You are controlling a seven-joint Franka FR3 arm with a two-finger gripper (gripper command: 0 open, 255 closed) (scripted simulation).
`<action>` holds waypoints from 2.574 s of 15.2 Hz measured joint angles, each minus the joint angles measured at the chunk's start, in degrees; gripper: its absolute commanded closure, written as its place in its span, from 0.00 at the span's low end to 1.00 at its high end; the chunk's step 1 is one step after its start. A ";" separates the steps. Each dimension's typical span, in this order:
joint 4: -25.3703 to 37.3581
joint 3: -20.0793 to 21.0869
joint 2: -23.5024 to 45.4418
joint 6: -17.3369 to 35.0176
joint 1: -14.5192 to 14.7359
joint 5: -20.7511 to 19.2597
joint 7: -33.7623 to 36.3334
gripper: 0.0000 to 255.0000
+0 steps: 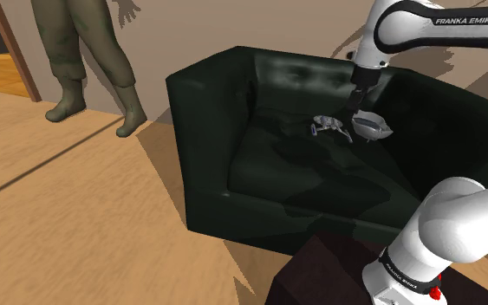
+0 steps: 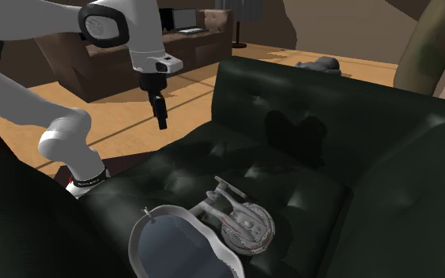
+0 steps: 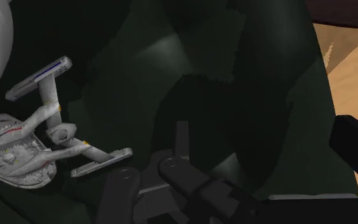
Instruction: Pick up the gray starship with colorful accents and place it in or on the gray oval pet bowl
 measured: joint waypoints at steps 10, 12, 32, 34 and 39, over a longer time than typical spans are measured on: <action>7.79 -13.93 17.11 10.85 1.02 1.28 -17.54 0.00; 9.94 -16.52 21.25 12.68 1.36 3.01 -21.49 0.00; 20.29 -23.66 45.06 21.32 -0.83 18.92 -42.00 0.00; 20.28 -23.66 45.05 21.34 -0.83 18.92 -42.00 0.00; 20.30 -23.65 45.09 21.34 -0.83 18.95 -42.00 1.00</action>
